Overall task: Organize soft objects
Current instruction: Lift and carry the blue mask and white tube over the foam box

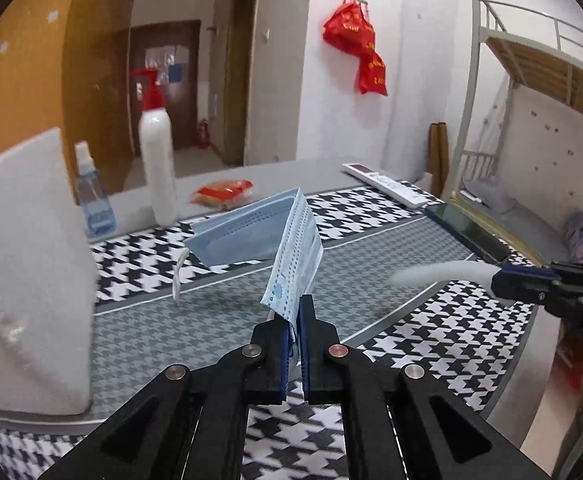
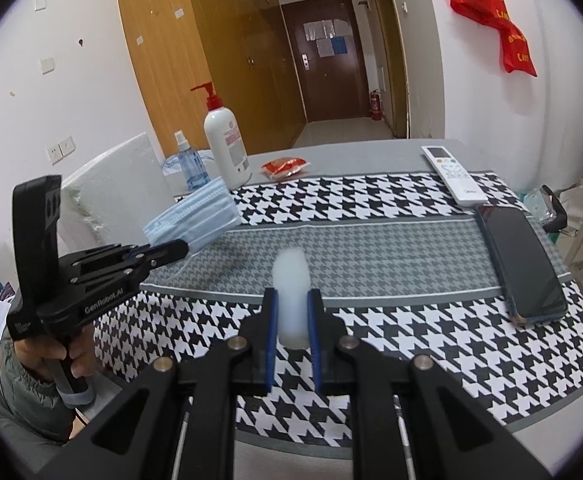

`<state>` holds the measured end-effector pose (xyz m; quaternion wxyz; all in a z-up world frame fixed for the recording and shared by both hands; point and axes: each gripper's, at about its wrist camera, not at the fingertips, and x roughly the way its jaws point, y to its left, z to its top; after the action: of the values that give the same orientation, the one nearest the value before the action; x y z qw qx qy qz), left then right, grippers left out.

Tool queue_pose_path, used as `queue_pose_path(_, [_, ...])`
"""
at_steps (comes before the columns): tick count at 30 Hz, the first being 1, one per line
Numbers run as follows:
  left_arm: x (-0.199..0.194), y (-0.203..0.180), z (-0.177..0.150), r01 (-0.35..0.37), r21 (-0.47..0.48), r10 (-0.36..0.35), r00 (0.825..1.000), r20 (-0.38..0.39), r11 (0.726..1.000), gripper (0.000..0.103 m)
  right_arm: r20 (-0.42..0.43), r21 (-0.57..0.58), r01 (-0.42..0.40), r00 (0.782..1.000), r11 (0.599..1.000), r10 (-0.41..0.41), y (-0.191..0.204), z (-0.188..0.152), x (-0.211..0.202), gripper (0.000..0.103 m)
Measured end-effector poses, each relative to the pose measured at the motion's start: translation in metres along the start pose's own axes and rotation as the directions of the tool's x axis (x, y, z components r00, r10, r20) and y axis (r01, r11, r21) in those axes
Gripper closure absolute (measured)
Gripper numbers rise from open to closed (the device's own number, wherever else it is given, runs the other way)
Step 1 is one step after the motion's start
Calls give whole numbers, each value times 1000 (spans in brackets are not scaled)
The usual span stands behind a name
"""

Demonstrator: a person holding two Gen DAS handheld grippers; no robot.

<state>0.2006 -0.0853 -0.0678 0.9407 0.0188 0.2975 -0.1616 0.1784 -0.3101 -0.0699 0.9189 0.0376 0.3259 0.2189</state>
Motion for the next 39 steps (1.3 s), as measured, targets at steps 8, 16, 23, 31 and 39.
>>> queue_pose_path(8, [-32, -1, -2, 28, 0, -28, 999, 28, 1000, 98, 54, 12, 18, 998, 1000, -19, 10, 2, -9, 86])
queue_pose_path(16, [-62, 8, -1, 11, -8, -11, 997, 81, 1000, 98, 96, -17, 10, 995, 1000, -8, 29, 9, -16, 86])
queue_pose_path(23, [-87, 15, 0, -19, -17, 21, 992, 126, 1000, 98, 131, -37, 0, 991, 999, 4, 42, 19, -23, 86])
queue_pose_path(31, [-109, 24, 1, -77, -14, 78, 981, 175, 997, 98, 154, -60, -31, 987, 998, 40, 58, 34, -26, 86])
queue_pose_path(39, [-132, 33, 5, -106, -28, 110, 972, 209, 994, 98, 176, -93, -52, 982, 994, 68, 80, 42, -26, 86])
